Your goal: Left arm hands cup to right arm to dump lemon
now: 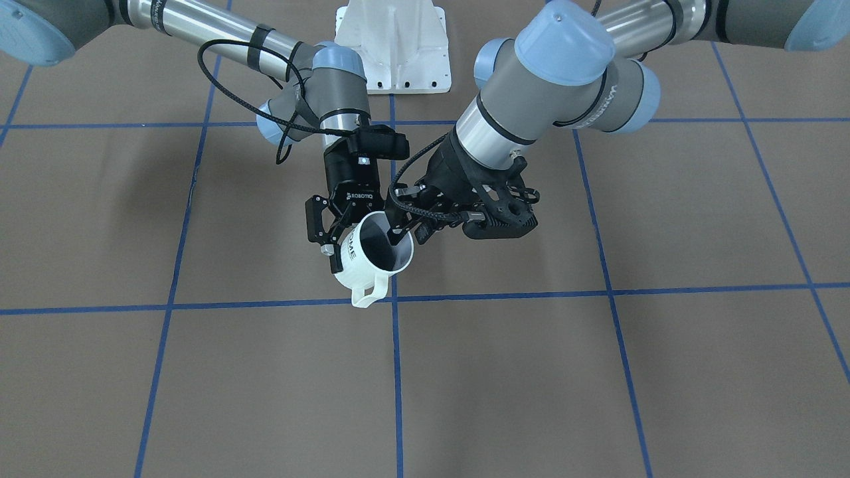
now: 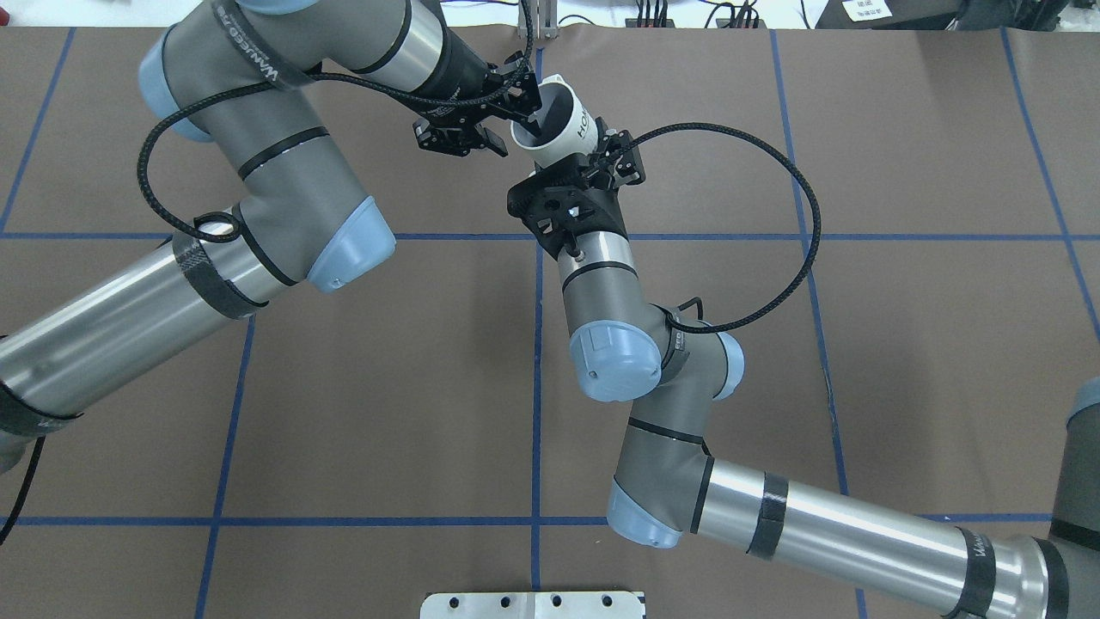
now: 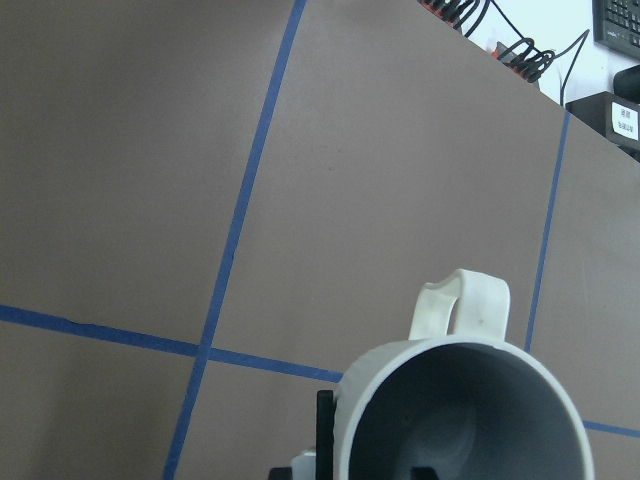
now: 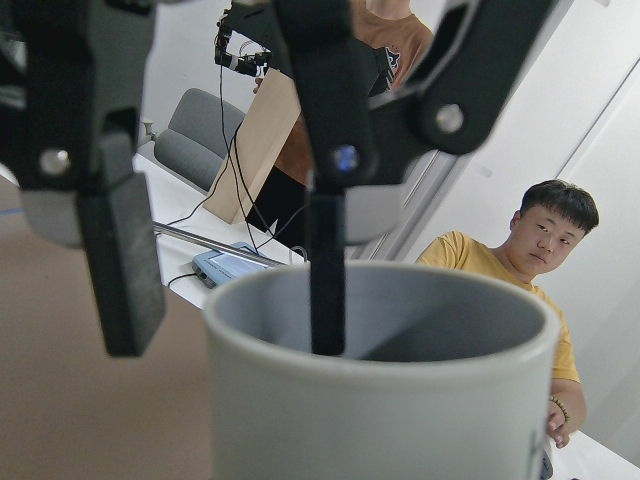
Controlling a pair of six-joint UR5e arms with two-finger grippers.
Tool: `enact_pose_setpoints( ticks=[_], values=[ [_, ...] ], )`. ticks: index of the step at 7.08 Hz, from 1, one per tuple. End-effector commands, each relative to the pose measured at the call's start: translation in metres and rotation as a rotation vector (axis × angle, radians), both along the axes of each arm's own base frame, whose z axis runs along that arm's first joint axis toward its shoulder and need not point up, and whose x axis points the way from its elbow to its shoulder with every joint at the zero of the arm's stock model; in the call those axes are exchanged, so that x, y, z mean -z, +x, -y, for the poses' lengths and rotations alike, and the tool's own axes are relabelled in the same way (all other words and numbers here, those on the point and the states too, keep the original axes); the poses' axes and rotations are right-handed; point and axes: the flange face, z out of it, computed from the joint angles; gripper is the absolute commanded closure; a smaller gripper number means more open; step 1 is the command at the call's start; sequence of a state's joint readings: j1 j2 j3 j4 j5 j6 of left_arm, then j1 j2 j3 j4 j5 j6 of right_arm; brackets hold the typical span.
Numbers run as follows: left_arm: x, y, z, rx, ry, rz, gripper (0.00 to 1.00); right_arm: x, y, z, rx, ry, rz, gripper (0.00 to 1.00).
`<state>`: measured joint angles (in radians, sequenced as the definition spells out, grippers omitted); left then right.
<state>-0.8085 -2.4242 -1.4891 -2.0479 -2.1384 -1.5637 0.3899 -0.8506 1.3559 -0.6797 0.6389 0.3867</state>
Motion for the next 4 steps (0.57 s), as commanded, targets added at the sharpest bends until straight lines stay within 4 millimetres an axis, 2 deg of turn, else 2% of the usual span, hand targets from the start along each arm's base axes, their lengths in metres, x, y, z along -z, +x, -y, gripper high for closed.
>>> enact_pose_setpoints(
  ticks=[1,4],
  values=[
    [-0.0005,0.0010,-0.0005,-0.001,0.000,-0.001,0.60,0.0006,-0.0015,-0.0019,0.003,0.001,0.001,0.95],
    [-0.0022,0.0024,-0.0008,-0.004,0.002,0.002,0.62,-0.0004,-0.0007,-0.0012,0.003,0.000,0.001,0.95]
  ],
)
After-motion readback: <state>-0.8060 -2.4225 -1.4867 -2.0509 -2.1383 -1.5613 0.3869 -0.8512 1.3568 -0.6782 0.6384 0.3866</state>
